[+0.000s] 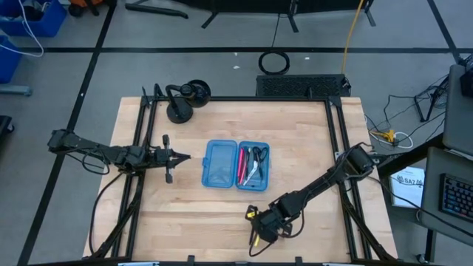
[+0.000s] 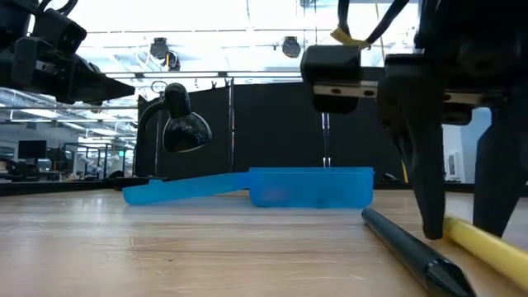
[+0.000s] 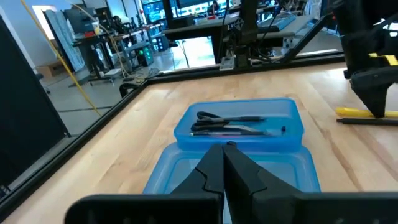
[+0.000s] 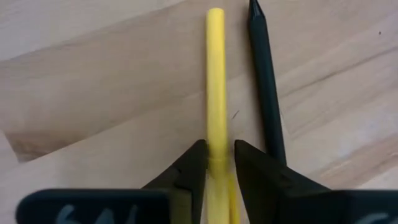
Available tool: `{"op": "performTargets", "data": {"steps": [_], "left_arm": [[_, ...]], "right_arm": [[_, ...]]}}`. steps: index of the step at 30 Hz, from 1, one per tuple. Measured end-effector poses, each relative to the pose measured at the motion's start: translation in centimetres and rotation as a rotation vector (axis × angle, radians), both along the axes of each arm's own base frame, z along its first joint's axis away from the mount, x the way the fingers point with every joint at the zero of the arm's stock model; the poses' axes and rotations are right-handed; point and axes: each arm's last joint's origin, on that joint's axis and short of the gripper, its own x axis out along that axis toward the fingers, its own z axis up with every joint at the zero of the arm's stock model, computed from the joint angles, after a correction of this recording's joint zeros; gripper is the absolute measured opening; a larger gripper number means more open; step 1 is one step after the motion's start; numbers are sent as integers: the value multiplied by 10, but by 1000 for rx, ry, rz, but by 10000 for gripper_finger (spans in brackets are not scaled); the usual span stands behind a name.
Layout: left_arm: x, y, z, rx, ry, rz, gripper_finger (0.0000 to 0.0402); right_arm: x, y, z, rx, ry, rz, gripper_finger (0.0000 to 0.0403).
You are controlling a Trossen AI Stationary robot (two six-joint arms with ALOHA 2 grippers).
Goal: Pick & place school supplies into a supply box
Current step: Put the yellow pen into the blue supply box
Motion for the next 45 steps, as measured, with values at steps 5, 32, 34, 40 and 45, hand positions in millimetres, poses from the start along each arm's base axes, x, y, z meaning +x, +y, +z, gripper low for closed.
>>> {"op": "performTargets", "data": {"steps": [5,32,34,40,45], "left_arm": [[0,0,0,-4,-1,0,25],[2,-1,-4,-32,35,6,37],[3,-1,-5,-22,45,5,37],[4,-1,-8,-12,70,5,37],[4,-1,-11,-19,103,7,37]], "right_arm": [[-2,-9,-7,12,27,4,48],[4,-99,91,-592,94,154,24],[10,-118,94,-627,112,167,24],[23,-163,99,-656,107,210,24],[35,-186,101,-638,27,215,24]]}}
